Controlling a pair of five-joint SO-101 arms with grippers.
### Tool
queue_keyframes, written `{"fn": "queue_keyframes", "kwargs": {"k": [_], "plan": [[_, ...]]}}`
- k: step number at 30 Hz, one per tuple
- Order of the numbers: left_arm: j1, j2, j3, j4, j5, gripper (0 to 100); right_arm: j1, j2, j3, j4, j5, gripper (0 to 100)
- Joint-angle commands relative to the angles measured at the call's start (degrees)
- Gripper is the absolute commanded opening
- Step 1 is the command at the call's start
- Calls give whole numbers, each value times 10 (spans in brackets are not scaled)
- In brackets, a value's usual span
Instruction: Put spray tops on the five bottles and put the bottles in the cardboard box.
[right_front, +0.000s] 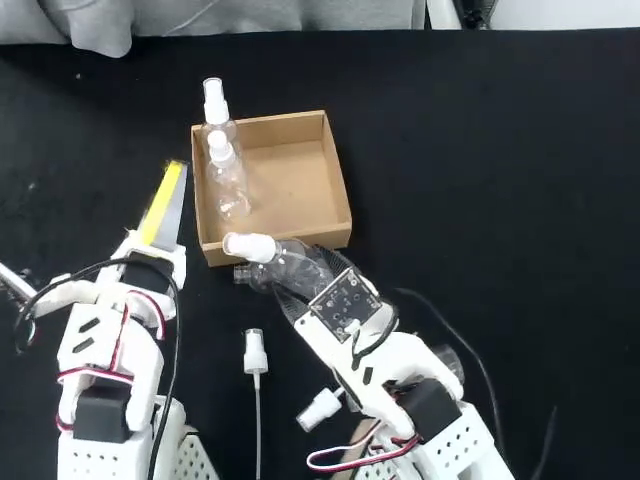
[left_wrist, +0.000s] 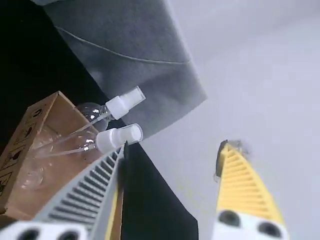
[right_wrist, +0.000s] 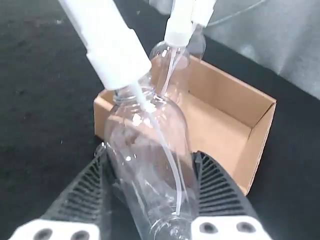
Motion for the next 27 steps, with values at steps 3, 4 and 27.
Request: {"fn": "queue_keyframes", "kwargs": {"k": [3,4,27], "plan": [[3,-5,4,-3,-25,275,-7,-66,-15,-24,-6,78],[7,-5,5,-3,-26,275,-7,-66,-20,-24,-6,78],[143,-5,48,1,-108,274,-10,-66,-24,-24,-6,79]]}}
